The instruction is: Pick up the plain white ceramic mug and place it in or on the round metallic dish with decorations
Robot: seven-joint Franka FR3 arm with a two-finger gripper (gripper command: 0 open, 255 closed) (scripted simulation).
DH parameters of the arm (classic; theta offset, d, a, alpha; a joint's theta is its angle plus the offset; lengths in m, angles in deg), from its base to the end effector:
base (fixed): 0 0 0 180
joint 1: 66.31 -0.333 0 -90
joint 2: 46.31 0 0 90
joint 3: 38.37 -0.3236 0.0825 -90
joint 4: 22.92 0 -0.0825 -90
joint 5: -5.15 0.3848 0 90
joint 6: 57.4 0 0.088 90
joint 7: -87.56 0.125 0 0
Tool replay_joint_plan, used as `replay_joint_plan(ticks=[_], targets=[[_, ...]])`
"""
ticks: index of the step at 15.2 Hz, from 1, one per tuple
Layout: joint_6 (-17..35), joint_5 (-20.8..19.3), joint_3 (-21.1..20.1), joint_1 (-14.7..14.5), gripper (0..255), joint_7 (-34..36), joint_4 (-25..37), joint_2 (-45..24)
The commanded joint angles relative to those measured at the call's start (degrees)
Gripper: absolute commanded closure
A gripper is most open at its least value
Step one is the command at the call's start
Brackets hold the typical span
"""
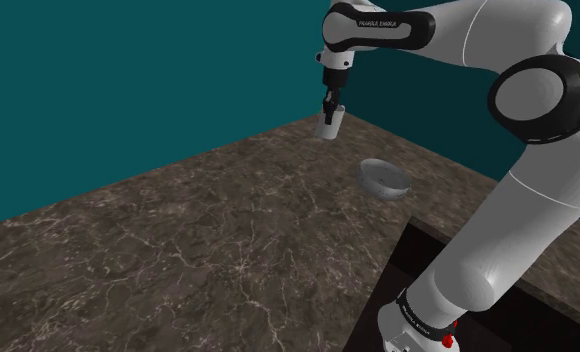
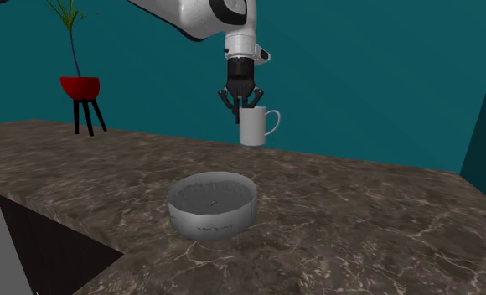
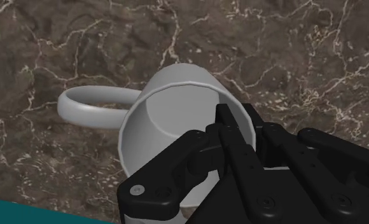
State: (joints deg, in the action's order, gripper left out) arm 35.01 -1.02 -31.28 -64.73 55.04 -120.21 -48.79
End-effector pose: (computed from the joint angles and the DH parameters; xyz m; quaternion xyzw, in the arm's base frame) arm 0.5528 -0.0963 0.5344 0.9737 0.2113 -0.0796 0.0301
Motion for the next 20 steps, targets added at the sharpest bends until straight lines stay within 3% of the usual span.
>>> replay_joint_plan(ticks=[1, 7, 13, 20], targets=[[-1.7, 0.0, 0.0, 0.0, 255, -0.2, 1.8, -0.2], [-6.4, 0.1, 0.0, 0.0, 255, -0.7, 7.3, -0.9], [-5.1, -2.0, 1.5, 1.5, 255, -3.3, -6.2, 11.7], [-6.1, -5.2, 3.7, 3.8, 255, -7.2, -17.8, 25.1]])
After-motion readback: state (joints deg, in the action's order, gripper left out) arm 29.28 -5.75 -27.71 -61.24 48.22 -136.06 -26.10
